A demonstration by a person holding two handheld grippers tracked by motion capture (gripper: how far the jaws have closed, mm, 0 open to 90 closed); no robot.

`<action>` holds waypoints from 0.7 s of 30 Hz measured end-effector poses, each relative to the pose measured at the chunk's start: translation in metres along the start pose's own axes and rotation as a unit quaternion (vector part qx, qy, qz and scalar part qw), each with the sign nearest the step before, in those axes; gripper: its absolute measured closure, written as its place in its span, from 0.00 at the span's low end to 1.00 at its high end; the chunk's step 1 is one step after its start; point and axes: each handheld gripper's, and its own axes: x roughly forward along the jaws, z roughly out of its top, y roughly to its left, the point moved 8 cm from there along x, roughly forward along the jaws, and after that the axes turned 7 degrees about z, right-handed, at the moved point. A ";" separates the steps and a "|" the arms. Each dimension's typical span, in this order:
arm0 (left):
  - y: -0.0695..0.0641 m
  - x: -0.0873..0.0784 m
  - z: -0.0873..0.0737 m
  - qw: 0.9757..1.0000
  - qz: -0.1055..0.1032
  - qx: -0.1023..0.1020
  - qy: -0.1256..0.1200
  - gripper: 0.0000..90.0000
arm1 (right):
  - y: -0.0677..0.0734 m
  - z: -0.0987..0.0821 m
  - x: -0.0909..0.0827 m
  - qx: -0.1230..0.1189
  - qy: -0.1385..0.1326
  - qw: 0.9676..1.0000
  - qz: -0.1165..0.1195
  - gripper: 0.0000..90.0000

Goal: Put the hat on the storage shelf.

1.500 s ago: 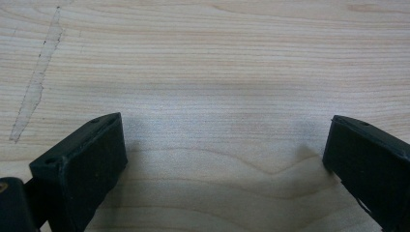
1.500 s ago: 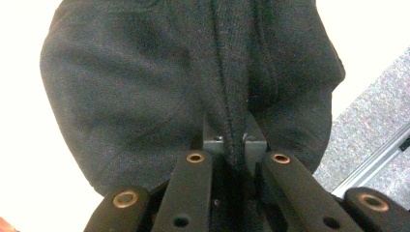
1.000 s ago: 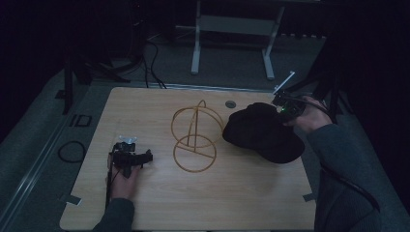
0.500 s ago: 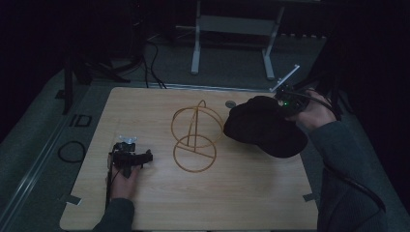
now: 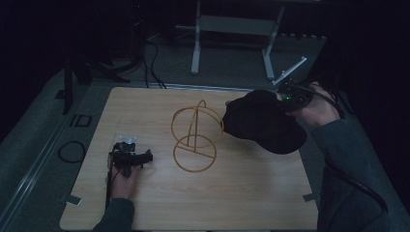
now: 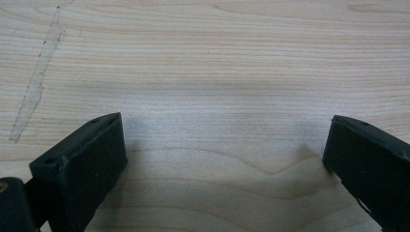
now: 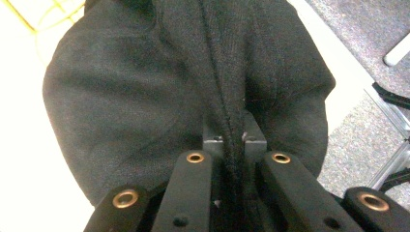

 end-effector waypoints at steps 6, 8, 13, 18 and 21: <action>0.000 0.000 0.000 1.000 0.000 0.000 0.000 0.01 | 0.002 0.003 -0.005 0.001 -0.013 1.000 0.010 0.96; 0.000 0.000 0.000 1.000 0.000 0.000 0.000 0.01 | 0.002 0.006 -0.009 0.001 -0.034 0.999 0.016 0.96; 0.000 0.000 0.000 1.000 0.000 0.000 0.000 0.01 | 0.000 0.009 -0.019 0.007 -0.068 0.998 0.015 0.96; 0.000 0.000 0.000 1.000 0.000 0.000 0.000 0.01 | -0.003 0.011 -0.031 0.018 -0.101 0.995 0.014 0.96; 0.000 0.000 0.000 1.000 0.000 0.000 0.000 0.01 | -0.004 0.014 -0.041 0.027 -0.134 0.990 0.029 0.96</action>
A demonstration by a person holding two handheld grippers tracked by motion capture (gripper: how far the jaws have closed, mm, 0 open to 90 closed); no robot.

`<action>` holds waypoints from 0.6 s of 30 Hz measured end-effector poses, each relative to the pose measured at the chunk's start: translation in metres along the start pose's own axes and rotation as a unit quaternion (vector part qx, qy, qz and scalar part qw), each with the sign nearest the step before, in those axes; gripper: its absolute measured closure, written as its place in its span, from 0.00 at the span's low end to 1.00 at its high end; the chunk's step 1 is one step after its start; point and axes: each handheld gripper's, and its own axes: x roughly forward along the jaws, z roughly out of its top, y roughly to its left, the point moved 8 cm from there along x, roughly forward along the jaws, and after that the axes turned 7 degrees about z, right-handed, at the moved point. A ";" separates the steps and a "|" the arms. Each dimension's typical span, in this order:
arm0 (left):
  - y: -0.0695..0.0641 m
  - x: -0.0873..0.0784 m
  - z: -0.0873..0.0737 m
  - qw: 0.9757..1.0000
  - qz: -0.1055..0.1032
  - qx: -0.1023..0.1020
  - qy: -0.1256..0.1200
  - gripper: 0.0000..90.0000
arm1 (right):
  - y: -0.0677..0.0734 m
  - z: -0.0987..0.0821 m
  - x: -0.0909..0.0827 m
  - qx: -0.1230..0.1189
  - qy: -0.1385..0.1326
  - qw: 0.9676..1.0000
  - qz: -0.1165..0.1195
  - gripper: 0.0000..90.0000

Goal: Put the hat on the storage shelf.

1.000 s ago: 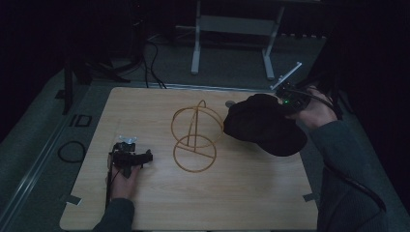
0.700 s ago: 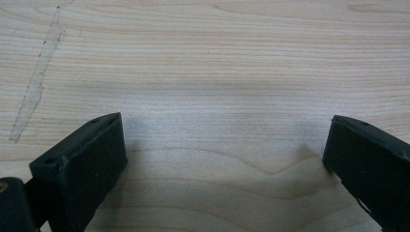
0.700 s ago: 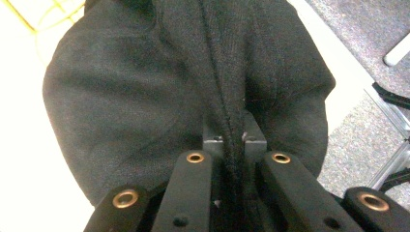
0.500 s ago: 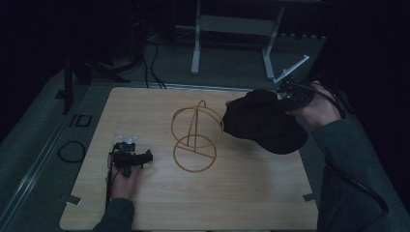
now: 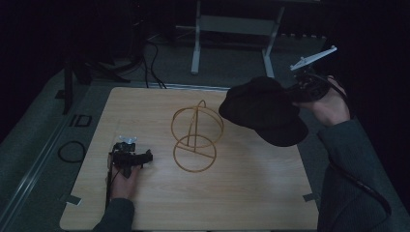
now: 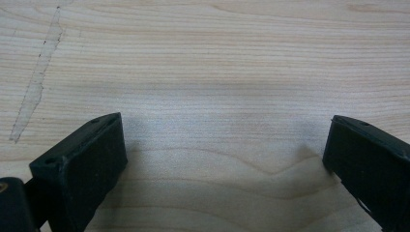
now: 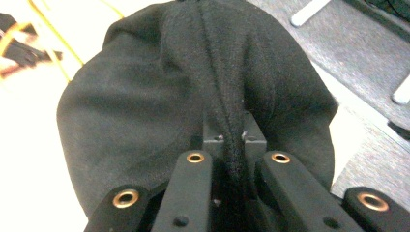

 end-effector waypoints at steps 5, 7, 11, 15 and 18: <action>0.000 0.000 0.000 1.000 0.000 0.000 0.000 0.01 | 0.004 0.005 -0.004 0.005 -0.025 1.000 0.017 0.96; 0.000 0.000 0.000 1.000 0.000 0.000 0.000 0.01 | 0.005 0.007 -0.003 0.006 -0.029 0.999 0.019 0.96; 0.000 0.000 0.000 1.000 0.000 0.000 0.000 0.01 | 0.006 0.009 -0.001 0.009 -0.037 0.999 0.022 0.96; 0.000 0.000 0.000 1.000 0.000 0.000 0.000 0.01 | 0.006 0.010 -0.001 0.014 -0.047 0.998 0.026 0.96; 0.000 0.000 0.000 1.000 0.000 0.000 0.000 0.01 | 0.007 0.012 -0.001 0.018 -0.062 0.997 0.036 0.96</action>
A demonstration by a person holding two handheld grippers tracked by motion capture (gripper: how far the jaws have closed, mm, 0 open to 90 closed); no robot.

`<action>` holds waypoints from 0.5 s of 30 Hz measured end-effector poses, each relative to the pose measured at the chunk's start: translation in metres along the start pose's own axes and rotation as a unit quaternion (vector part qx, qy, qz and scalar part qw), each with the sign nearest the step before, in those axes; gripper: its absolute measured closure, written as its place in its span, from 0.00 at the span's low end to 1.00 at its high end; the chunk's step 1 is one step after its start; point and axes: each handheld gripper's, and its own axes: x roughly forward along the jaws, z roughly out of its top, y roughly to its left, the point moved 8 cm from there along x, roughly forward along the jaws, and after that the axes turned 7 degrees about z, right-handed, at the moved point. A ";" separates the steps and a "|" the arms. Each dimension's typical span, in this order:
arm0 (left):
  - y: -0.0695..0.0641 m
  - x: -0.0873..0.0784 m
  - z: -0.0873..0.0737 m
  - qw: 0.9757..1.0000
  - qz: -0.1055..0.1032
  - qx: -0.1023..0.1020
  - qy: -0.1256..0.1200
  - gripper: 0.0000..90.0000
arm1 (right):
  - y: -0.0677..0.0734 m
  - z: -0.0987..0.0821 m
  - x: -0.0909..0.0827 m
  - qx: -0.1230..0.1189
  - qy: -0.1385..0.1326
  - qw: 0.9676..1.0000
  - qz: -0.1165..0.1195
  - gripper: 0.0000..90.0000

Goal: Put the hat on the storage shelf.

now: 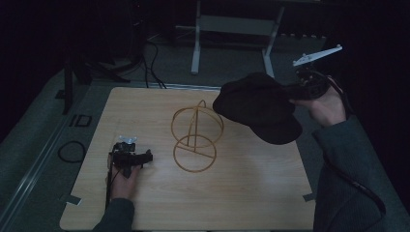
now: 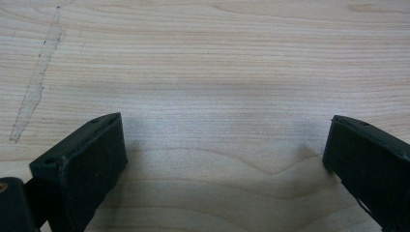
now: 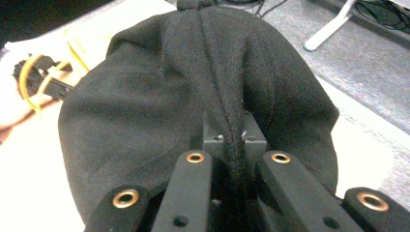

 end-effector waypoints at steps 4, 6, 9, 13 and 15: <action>0.000 0.000 0.000 1.000 0.000 0.000 0.000 0.01 | 0.001 0.001 0.001 0.001 -0.006 1.000 0.002 0.96; 0.000 0.000 0.000 1.000 0.000 0.000 0.000 0.01 | 0.002 0.002 0.001 0.002 -0.007 1.000 0.003 0.96; 0.000 0.000 0.000 1.000 0.000 0.000 0.000 0.01 | 0.004 0.006 0.001 0.000 -0.013 1.000 0.004 0.96; 0.000 0.000 0.000 1.000 0.000 0.000 0.000 0.01 | 0.007 0.011 0.000 -0.004 -0.021 1.000 0.007 0.96; 0.000 0.000 0.000 1.000 0.000 0.000 0.000 0.01 | 0.009 0.013 0.000 -0.005 -0.026 1.000 0.006 0.96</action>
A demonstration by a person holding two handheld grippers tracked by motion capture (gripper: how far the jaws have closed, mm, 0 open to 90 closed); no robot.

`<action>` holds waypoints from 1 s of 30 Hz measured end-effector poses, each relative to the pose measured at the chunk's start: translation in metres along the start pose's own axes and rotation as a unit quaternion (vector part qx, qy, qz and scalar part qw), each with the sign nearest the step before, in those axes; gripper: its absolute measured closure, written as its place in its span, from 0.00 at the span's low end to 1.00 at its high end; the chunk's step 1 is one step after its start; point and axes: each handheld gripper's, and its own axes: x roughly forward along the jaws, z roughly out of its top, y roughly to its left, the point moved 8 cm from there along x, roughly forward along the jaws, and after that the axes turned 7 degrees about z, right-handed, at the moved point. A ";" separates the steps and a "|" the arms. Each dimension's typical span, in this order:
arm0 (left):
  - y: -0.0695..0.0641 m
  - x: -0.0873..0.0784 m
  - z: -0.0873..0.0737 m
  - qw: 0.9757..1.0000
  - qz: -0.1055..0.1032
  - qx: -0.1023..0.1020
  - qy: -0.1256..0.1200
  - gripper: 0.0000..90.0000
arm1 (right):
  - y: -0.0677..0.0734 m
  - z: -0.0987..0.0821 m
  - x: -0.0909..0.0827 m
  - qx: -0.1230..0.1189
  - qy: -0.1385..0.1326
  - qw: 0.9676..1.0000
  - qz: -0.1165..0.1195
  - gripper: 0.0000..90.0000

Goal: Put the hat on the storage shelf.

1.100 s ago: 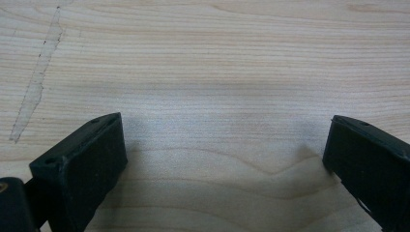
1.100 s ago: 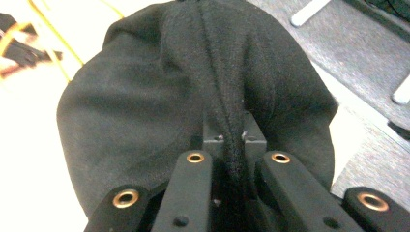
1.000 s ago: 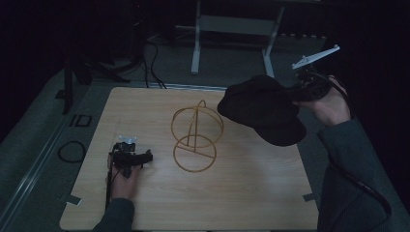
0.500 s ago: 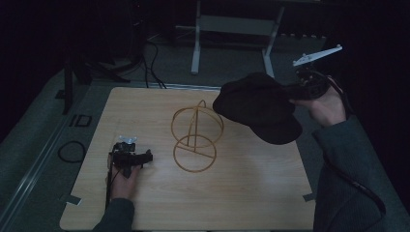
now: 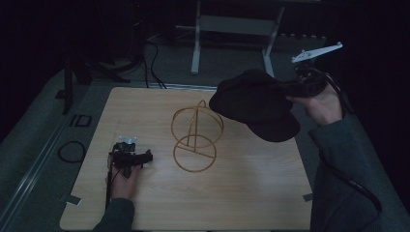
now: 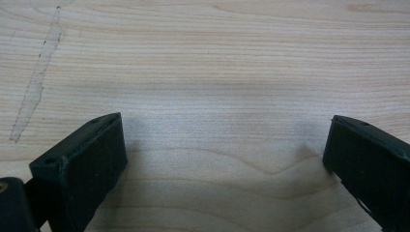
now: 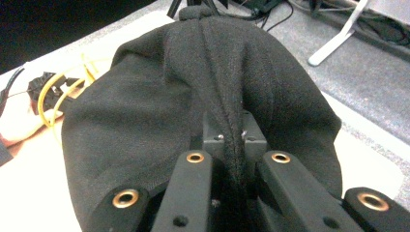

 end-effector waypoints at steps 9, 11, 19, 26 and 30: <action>0.000 0.000 0.000 1.000 0.000 0.000 0.001 0.01 | 0.011 0.012 0.005 -0.006 -0.014 1.000 0.014 0.96; 0.000 0.000 0.000 1.000 0.000 0.000 0.002 0.01 | 0.015 0.017 0.008 -0.010 -0.017 1.000 0.018 0.96; 0.000 0.000 0.000 1.000 0.000 0.000 0.001 0.01 | 0.032 0.033 0.022 -0.025 -0.023 0.999 0.038 0.96; 0.000 0.000 0.000 1.000 -0.001 0.001 0.001 0.01 | 0.046 0.041 0.035 -0.034 -0.020 0.998 0.049 0.96; 0.000 0.000 0.000 1.000 -0.001 0.001 0.002 0.01 | 0.054 0.045 0.045 -0.045 -0.012 0.997 0.056 0.96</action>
